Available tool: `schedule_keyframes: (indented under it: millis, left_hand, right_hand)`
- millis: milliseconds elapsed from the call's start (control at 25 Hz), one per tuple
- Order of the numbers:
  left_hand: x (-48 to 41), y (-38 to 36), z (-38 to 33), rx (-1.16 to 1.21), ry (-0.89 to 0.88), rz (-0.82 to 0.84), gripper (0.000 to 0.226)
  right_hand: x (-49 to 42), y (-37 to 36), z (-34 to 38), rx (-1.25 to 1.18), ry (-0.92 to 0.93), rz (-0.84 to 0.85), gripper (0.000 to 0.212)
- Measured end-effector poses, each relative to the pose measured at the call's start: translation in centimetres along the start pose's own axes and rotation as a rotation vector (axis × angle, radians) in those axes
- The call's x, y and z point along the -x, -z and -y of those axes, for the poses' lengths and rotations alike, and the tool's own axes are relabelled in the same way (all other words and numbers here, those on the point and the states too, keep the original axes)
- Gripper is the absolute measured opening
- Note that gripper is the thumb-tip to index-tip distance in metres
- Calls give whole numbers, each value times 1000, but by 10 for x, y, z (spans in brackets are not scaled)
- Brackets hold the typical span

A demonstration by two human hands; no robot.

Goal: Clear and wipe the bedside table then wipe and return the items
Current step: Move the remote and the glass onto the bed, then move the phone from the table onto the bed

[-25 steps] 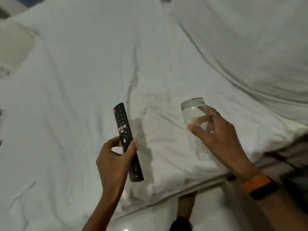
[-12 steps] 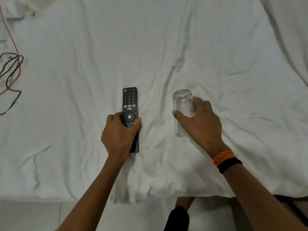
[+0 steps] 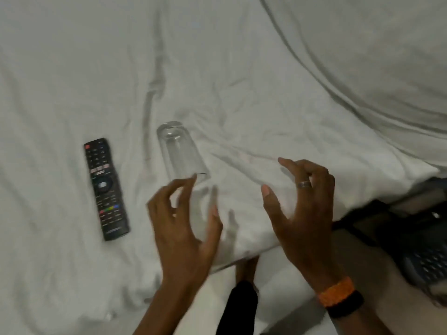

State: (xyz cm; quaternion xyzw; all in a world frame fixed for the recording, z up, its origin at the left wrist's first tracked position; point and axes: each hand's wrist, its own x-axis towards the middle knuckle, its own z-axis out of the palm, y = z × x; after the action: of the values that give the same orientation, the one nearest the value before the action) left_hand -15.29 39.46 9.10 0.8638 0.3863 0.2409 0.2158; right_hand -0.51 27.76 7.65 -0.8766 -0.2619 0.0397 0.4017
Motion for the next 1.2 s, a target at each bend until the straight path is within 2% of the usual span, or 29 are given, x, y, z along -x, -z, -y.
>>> schedule_keyframes:
  millis: [80, 200, 360, 440, 560, 680, 760, 880, 1000, 1200]
  left_hand:
    - [15, -36, -48, 183, -173, 150, 50]
    - [35, -97, -118, 403, -370, 439, 47]
    - [60, -176, -177, 410, -541, 827, 55]
    - [70, -217, -194, 372, -577, 958, 55]
    - [83, -280, -214, 333, -555, 1071, 59]
    - [84, -332, -231, 294, -453, 1199, 73]
    - [83, -357, -239, 347, -452, 1318, 84]
    - [81, -371, -242, 415, -420, 1368, 96]
    - [82, -352, -239, 503, -359, 1309, 97]
    - [93, -237, -224, 824, -48, 1082, 94]
  right_hand:
    - [24, 31, -43, 35, -51, -95, 49]
    - [62, 76, -113, 105, -236, -287, 53]
    - [112, 114, -195, 205, -486, -471, 57]
    - [130, 125, -231, 207, -643, -536, 58]
    - [146, 131, -273, -40, -905, -607, 61]
    - [138, 125, -308, -171, -944, -559, 60]
    - [128, 120, -326, -229, -913, -543, 60]
    - [117, 113, -337, -344, -923, -574, 65]
    - [115, 117, -319, -395, -914, -612, 64]
    - [136, 156, -229, -450, -780, -601, 61]
